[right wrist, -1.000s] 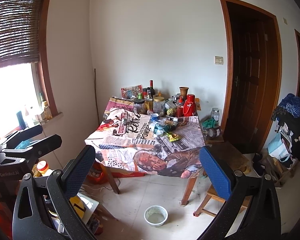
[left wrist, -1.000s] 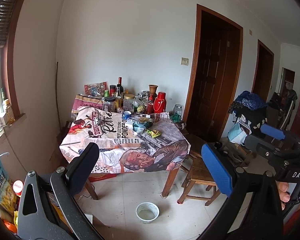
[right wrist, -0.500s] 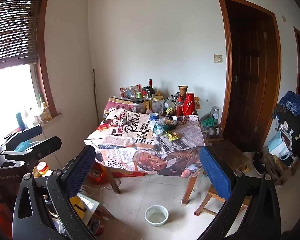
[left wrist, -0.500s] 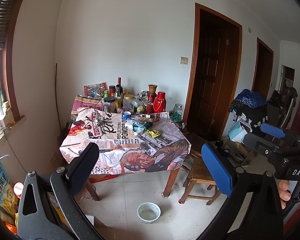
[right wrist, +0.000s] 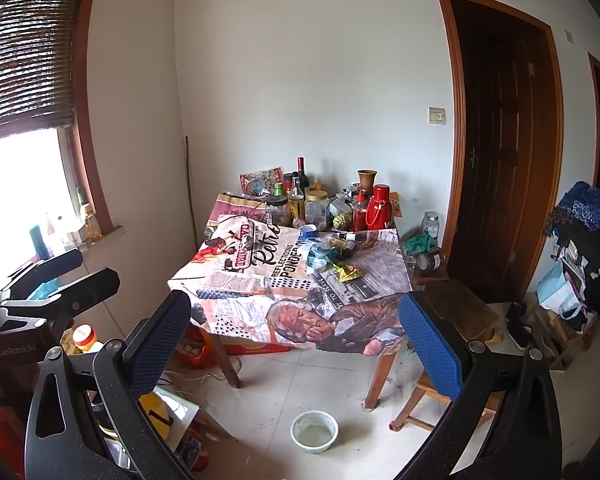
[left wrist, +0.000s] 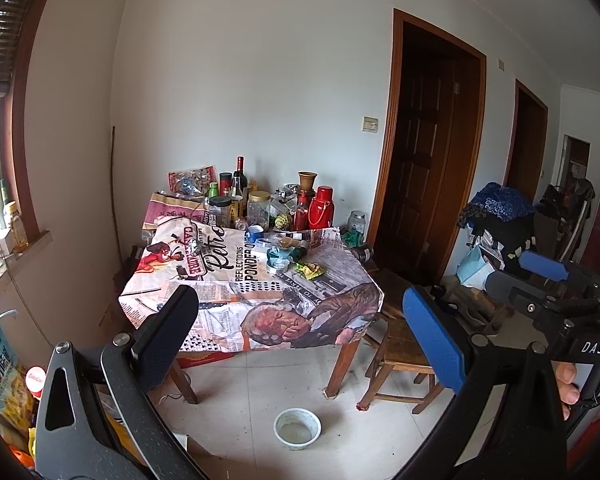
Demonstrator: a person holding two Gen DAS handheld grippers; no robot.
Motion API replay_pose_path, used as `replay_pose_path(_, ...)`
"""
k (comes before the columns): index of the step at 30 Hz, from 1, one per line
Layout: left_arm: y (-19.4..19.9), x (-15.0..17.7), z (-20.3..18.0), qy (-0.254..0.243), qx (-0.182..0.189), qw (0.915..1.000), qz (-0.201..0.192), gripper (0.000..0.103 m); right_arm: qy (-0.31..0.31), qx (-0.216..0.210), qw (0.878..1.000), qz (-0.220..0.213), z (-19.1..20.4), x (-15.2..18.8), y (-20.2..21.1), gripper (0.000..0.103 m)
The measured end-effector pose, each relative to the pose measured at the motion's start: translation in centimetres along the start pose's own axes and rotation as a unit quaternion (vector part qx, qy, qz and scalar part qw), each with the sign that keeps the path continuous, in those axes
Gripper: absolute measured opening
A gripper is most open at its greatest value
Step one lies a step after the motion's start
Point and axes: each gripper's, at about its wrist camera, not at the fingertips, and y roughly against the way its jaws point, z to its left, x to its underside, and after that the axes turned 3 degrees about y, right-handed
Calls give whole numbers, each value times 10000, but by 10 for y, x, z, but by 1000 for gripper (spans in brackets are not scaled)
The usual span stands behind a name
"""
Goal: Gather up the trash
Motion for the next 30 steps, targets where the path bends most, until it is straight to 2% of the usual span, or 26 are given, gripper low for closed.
replay_pose_path(7, -3, -1, 3, -15, 46, 10000, 1, 103, -22, 81, 10000, 24, 2, -3, -8, 103)
replay_pose_path(17, -27, -8, 28, -39, 199, 9997, 121, 103, -124, 571, 9982, 125, 11, -7, -23, 103)
replay_pose_path(21, -47, -15, 34, -19, 193, 9997, 135, 103, -147, 759, 9968, 201, 5, -14, -36, 103)
replay_pose_path(25, -72, -27, 34, 39, 417, 9991, 70, 103, -194, 928, 9953, 180, -12, -23, -56, 103)
replay_pose_path(30, -116, -43, 26, -102, 294, 9995, -8, 103, -317, 967, 9947, 117, -43, -31, -90, 103)
